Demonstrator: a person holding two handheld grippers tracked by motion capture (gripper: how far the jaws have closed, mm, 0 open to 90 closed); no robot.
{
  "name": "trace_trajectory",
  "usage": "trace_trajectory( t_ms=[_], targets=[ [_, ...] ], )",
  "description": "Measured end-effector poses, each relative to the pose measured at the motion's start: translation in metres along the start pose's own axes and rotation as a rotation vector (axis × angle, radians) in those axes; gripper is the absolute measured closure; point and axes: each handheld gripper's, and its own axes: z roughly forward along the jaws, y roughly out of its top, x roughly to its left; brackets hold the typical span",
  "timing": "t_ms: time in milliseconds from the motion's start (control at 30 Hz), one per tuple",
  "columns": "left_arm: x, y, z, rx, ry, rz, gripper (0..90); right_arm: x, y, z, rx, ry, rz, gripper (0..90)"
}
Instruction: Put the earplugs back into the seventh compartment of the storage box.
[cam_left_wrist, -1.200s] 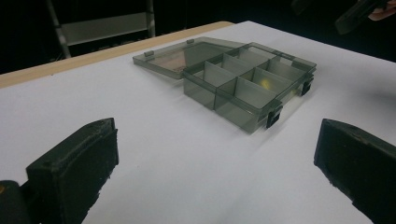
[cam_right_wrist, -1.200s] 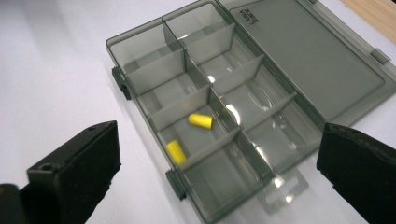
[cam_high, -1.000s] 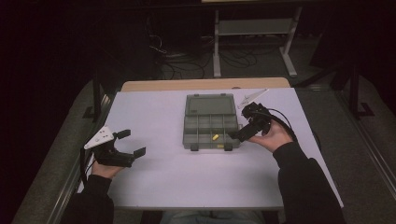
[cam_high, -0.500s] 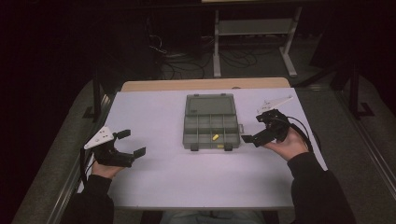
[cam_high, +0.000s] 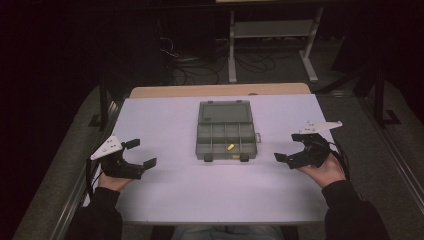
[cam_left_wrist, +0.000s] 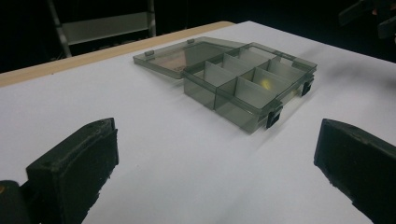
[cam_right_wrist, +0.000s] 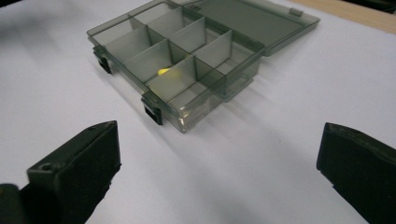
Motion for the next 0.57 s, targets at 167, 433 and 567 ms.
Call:
trace_trajectory(
  t_ms=[167, 433, 567],
  targets=[
    [0.000, 0.000, 0.001, 0.002, -0.003, 0.003, 0.0, -0.003, -0.017, -0.009, -0.064, -0.021, 0.035, 0.0],
    [0.000, 0.000, 0.002, 0.002, -0.010, 0.000, 0.0, -0.003, -0.030, -0.019, -0.133, -0.051, 0.043, 0.0],
    [0.003, 0.000, 0.001, -0.033, -0.047, -0.052, 0.0, -0.002, -0.033, -0.017, -0.130, -0.045, 0.033, 0.0]
  ],
)
